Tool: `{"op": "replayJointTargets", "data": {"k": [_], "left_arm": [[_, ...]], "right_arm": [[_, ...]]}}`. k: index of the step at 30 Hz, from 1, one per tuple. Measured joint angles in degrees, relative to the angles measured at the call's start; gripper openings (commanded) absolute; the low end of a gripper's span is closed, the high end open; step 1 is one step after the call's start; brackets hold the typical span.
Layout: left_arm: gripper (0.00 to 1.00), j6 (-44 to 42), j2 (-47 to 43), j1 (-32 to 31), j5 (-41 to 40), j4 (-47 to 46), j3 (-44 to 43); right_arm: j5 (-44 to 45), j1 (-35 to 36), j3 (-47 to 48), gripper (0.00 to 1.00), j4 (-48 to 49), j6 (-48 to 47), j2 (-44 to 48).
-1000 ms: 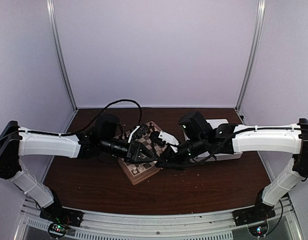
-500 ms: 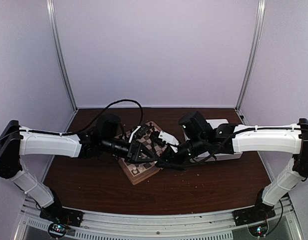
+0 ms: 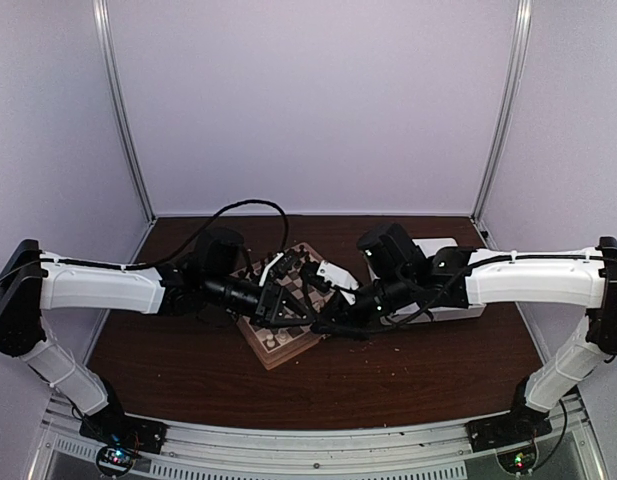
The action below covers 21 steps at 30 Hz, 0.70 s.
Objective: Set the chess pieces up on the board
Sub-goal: Place the chess piece on the chessboard.
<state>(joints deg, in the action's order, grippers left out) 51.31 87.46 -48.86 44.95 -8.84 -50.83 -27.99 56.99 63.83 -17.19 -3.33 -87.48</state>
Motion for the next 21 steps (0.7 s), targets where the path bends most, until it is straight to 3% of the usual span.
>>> {"op": "replayJointTargets", "data": {"k": [3, 8, 13, 16, 21], "left_arm": [[0.18, -0.1, 0.0, 0.0, -0.1, 0.3, -0.1], [0.00, -0.3, 0.0, 0.1, -0.3, 0.7, -0.1], [0.00, -1.2, 0.0, 0.1, -0.3, 1.2, -0.2], [0.00, -1.8, 0.0, 0.0, -0.4, 1.6, -0.3], [0.00, -7.7, -0.5, 0.0, -3.3, 11.6, -4.1]], "right_arm": [[0.0, 0.0, 0.2, 0.12, 0.0, 0.0, 0.0], [0.1, 0.0, 0.4, 0.16, -0.2, 0.0, 0.0], [0.8, 0.1, 0.4, 0.28, -0.2, -0.1, 0.0], [1.3, 0.2, 0.4, 0.45, -0.1, 0.0, 0.0], [2.5, 0.2, 0.4, 0.50, 0.2, -0.4, 0.1]]}}
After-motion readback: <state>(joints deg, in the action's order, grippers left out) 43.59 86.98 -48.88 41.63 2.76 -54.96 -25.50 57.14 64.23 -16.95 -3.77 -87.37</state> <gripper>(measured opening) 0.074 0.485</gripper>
